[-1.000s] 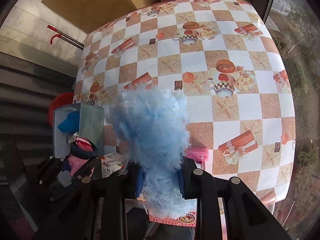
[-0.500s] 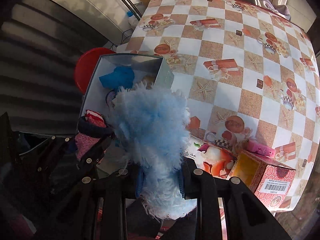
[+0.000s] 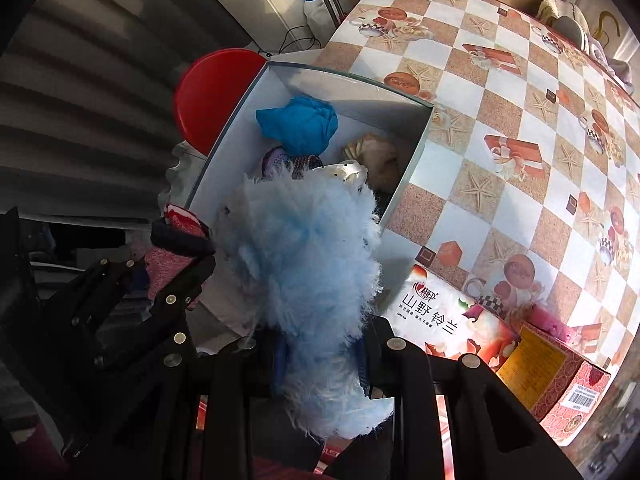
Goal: Organize soft objects
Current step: 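Carry the pink-red hat and blue fluffy boa over the white box with both tools, then hold the pink-red hat and blue boa above the box with both tools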
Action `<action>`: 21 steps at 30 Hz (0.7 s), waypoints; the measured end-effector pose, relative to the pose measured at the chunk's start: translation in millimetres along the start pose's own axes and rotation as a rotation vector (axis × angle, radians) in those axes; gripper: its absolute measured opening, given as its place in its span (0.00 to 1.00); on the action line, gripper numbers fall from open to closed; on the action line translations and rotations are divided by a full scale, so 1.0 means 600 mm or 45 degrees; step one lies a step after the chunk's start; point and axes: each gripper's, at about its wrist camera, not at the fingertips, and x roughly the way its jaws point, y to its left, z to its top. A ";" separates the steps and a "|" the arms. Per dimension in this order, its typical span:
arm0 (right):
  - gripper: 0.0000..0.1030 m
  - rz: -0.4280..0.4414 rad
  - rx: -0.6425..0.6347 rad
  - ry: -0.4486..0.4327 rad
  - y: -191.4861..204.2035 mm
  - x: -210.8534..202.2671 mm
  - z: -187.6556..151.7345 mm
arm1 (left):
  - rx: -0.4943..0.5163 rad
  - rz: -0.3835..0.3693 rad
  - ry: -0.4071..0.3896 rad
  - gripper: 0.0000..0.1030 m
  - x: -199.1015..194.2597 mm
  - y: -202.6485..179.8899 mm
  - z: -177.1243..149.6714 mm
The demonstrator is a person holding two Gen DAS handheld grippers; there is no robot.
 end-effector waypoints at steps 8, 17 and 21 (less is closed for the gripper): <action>0.28 0.006 0.016 0.020 0.005 0.020 0.018 | -0.020 -0.001 0.060 0.29 0.026 0.011 -0.022; 0.28 0.023 0.039 0.043 -0.001 0.040 0.031 | -0.046 0.009 0.095 0.29 0.042 0.018 -0.034; 0.28 0.022 0.035 0.047 -0.003 0.042 0.030 | -0.040 0.009 0.094 0.29 0.041 0.015 -0.032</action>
